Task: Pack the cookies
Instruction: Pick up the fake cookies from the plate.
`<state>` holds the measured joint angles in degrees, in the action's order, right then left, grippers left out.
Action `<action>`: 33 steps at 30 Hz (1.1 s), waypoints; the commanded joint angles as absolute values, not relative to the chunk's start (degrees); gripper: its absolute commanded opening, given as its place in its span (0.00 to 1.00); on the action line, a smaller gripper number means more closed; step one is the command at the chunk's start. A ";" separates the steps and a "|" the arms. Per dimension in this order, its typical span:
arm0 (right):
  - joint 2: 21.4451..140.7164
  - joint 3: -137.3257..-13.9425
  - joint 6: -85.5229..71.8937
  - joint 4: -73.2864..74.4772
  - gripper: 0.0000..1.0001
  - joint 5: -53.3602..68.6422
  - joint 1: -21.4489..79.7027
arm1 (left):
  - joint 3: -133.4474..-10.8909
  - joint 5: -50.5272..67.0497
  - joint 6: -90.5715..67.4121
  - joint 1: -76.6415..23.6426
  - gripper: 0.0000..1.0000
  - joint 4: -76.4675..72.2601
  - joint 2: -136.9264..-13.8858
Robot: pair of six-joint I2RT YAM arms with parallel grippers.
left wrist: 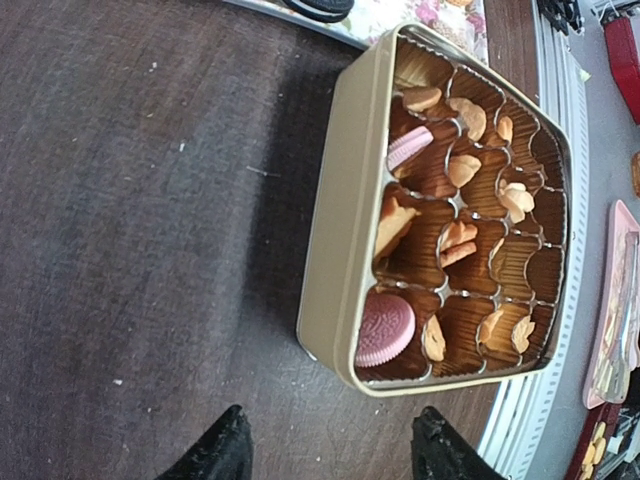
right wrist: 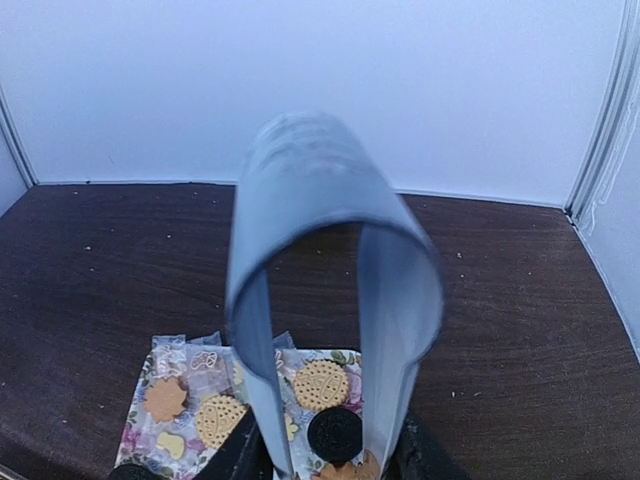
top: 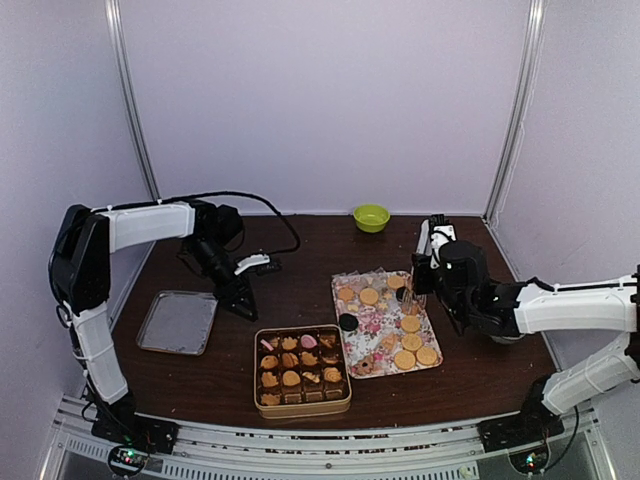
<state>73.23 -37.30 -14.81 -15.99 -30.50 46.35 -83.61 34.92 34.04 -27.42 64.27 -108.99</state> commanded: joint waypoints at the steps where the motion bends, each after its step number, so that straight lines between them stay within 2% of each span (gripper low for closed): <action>1: 76.19 -38.75 -14.51 -20.12 0.39 -32.10 44.83 | -85.02 35.40 34.98 -28.92 0.56 62.72 -110.48; 19: 79.20 -36.94 -15.47 -25.30 0.43 -29.97 42.84 | -83.05 36.17 34.18 -31.14 0.51 61.28 -112.11; 25: 81.66 -37.93 -16.83 -24.89 0.42 -28.48 42.80 | -82.89 34.73 33.28 -31.18 0.45 59.68 -112.39; 33: 81.41 -36.30 -17.06 -22.92 0.40 -30.23 42.88 | -82.85 32.89 33.23 -32.08 0.44 58.18 -112.76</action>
